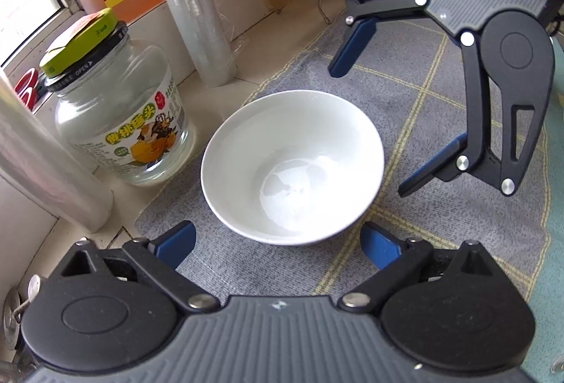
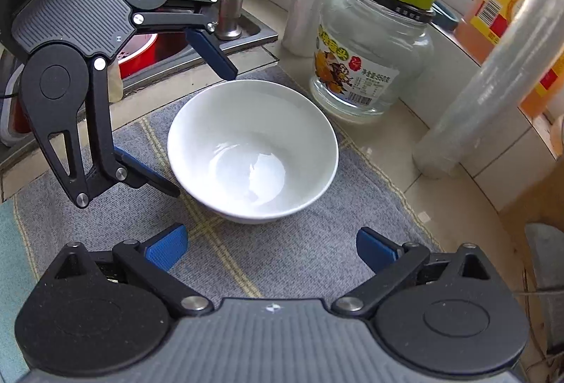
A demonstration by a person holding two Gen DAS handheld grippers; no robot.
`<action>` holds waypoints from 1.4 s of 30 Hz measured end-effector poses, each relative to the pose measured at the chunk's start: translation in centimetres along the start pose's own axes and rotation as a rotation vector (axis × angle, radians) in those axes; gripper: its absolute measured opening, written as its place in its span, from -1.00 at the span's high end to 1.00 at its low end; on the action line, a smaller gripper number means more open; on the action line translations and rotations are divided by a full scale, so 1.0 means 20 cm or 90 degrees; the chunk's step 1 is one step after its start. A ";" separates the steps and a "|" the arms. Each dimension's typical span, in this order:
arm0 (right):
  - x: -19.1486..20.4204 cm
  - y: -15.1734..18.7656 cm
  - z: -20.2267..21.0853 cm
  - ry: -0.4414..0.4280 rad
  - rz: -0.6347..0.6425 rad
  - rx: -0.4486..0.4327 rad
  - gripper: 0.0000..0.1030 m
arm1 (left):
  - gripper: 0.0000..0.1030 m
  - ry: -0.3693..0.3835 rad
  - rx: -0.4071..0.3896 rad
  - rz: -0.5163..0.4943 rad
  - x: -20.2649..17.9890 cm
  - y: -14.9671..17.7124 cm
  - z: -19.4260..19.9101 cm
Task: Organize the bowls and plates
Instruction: 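Move both grippers to the pink-flower bowl beside the glass jar, then close both grippers on opposite rims of the pink-flower bowl and lift, then carry the pink-flower bowl with both grippers over the nested white bowls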
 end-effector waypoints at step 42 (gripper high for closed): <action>-0.04 -0.07 -0.07 -0.061 0.111 -0.014 -0.69 | -0.57 0.111 -0.024 -0.162 0.12 -0.05 -0.03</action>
Point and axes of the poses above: each gripper's, at about its wrist camera, not at the fingertips, and z roughly against the way its jaws point, x to its left, y to its underside, the point moved 1 cm from there along -z, roughly the way its jaws point, and after that the axes turned 2 degrees about -y, right-handed, at the moved point
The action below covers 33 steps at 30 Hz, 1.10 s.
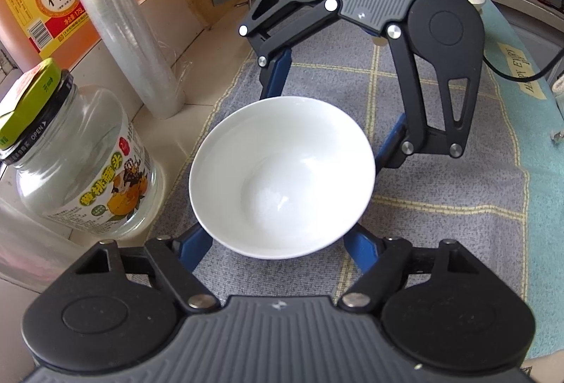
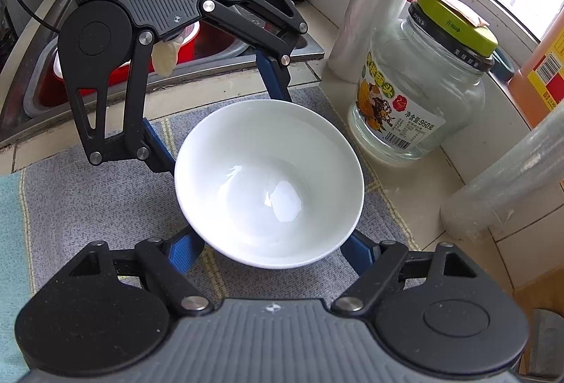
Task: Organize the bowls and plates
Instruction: 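Carry the pink-flower bowl with both grippers over the nested white bowls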
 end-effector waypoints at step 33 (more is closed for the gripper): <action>0.43 0.16 0.47 0.061 -0.024 0.001 -0.69 | -0.57 -0.011 -0.032 -0.053 -0.51 -0.21 0.34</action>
Point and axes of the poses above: each gripper's, at about its wrist camera, not at the fingertips, and z roughly against the way its jaws point, x to its left, y to its underside, the point moved 1 cm from there along -z, roughly the way its jaws point, and after that the axes turned 2 degrees about -y, right-handed, at the moved point
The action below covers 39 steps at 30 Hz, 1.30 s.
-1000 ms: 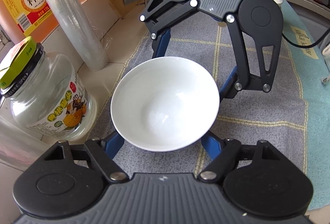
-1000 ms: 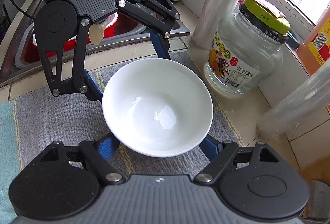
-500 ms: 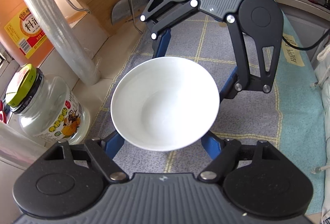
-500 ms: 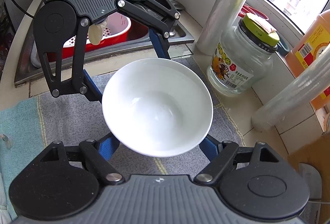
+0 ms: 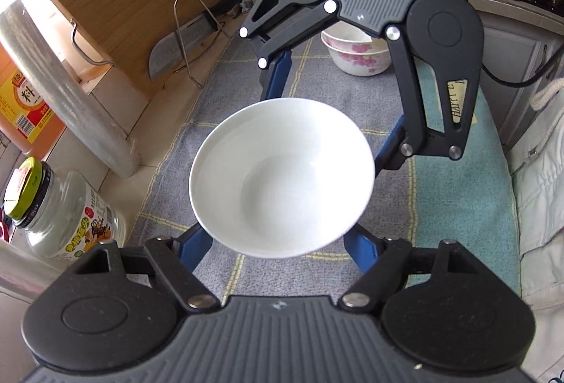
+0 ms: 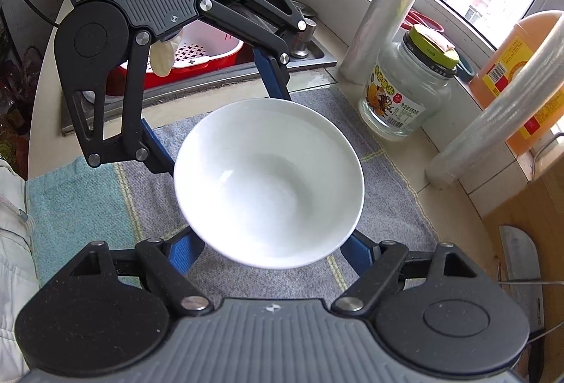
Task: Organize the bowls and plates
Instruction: 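Carry the pink-flower bowl with both grippers over the nested white bowls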
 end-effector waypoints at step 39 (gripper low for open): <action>-0.26 0.93 0.66 0.073 -0.057 -0.004 -0.69 | -0.57 0.003 -0.035 -0.099 -0.47 -0.99 -0.34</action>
Point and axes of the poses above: each gripper's, at about its wrist camera, not at the fingertips, and z roughly against the way its jaws point, x to its left, y to its underside, the point moved 1 cm from there along -z, roughly the way its jaws point, and after that the axes turned 2 degrees about -y, right-handed, at the moved point
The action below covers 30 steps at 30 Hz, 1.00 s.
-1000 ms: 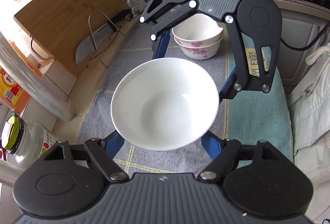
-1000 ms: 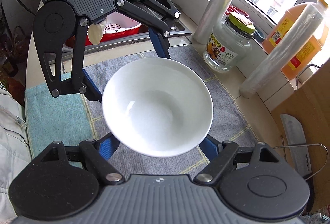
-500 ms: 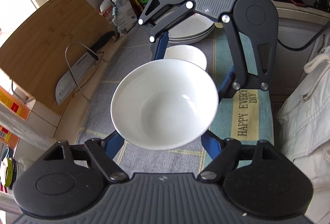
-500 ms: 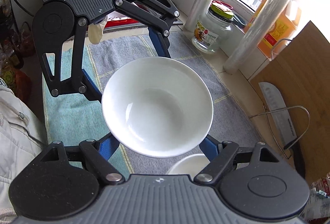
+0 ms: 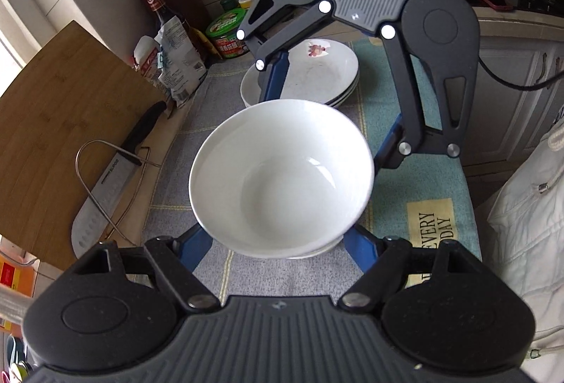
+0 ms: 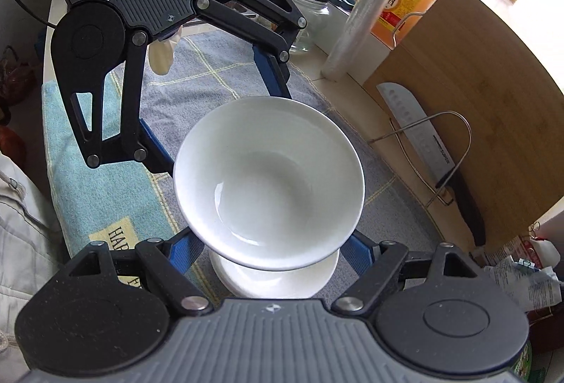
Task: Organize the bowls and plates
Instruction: 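Carry the pink-flower bowl with both grippers over the nested white bowls, then lower the pink-flower bowl into the white bowls and open both grippers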
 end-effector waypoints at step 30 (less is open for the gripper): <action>-0.16 0.12 -0.15 -0.076 -0.067 0.043 -0.69 | -0.57 0.101 0.056 0.021 0.08 -0.04 -0.27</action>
Point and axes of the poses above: each gripper's, at about its wrist camera, not at the fingertips, and z roughly against the way its jaws point, x to its left, y to its underside, the point moved 1 cm from there along -z, roughly the way its jaws point, and after that the axes turned 2 degrees about -y, right-handed, at the moved point
